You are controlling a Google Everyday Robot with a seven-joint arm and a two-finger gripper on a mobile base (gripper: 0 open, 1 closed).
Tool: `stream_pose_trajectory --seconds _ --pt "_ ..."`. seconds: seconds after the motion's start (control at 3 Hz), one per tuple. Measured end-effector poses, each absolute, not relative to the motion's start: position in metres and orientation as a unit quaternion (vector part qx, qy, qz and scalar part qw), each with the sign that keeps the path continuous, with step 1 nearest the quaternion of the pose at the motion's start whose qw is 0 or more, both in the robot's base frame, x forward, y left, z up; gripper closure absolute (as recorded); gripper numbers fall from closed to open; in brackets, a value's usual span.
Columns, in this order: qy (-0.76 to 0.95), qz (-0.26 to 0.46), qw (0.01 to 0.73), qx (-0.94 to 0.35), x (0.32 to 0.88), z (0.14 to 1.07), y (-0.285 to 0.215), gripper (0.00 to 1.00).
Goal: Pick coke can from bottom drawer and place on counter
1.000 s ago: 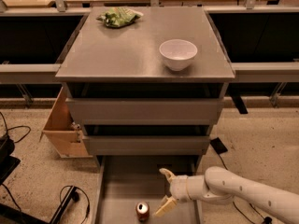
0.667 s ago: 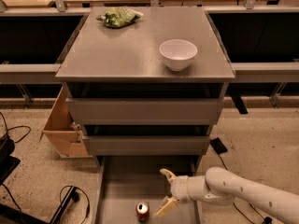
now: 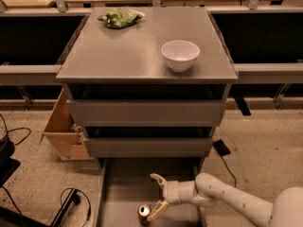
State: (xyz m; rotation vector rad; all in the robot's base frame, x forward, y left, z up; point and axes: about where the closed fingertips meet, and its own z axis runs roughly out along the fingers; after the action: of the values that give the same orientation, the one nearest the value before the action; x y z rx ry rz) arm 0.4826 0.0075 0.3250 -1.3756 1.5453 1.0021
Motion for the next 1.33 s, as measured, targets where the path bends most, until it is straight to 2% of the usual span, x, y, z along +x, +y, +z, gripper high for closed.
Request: stream_pose_trajectory --seconds 0.67,1.0,1.33 --pt "0.569 0.428 0.408 -0.571 0.475 0.236 0.042 0.0" --pt "0.569 0.439 0.4 -0.569 0.461 0.198 0.046 0.04" --pt "0.57 0.442 0.397 -0.567 0.454 0.182 0.046 0.27"
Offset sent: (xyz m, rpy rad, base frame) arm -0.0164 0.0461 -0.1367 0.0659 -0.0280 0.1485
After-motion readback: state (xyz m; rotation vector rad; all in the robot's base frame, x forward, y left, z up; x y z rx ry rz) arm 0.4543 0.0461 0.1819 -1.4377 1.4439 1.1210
